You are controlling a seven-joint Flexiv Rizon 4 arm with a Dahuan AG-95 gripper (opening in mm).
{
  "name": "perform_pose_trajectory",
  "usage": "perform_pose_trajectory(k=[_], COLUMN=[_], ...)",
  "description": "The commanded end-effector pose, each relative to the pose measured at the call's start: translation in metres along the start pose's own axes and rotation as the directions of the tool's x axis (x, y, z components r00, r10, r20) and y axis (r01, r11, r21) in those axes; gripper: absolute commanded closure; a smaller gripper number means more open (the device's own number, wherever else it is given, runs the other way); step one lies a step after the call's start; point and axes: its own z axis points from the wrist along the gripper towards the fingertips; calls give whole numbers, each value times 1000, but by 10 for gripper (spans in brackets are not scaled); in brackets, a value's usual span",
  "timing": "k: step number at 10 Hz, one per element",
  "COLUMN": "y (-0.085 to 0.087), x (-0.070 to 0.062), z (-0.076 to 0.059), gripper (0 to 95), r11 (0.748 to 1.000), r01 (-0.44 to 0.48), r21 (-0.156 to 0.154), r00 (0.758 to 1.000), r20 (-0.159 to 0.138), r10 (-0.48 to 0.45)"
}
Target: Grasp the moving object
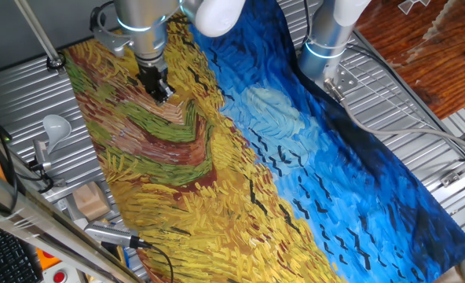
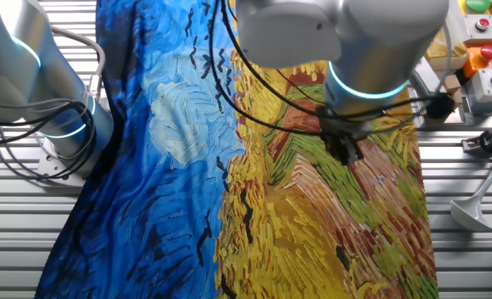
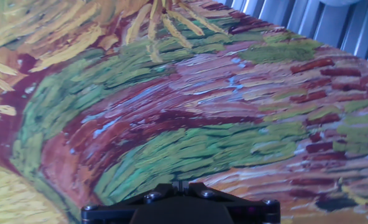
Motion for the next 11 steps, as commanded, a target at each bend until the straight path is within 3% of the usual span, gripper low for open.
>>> perform_pose_trajectory(k=[1,11], y=[-6,-36], x=[-1,-3], z=[2,9], gripper=[950,950], r11=[1000,997], r01=[15,81], r21=[1,-6], r00=[1000,997], r20=[0,4], r10=[-15,-81])
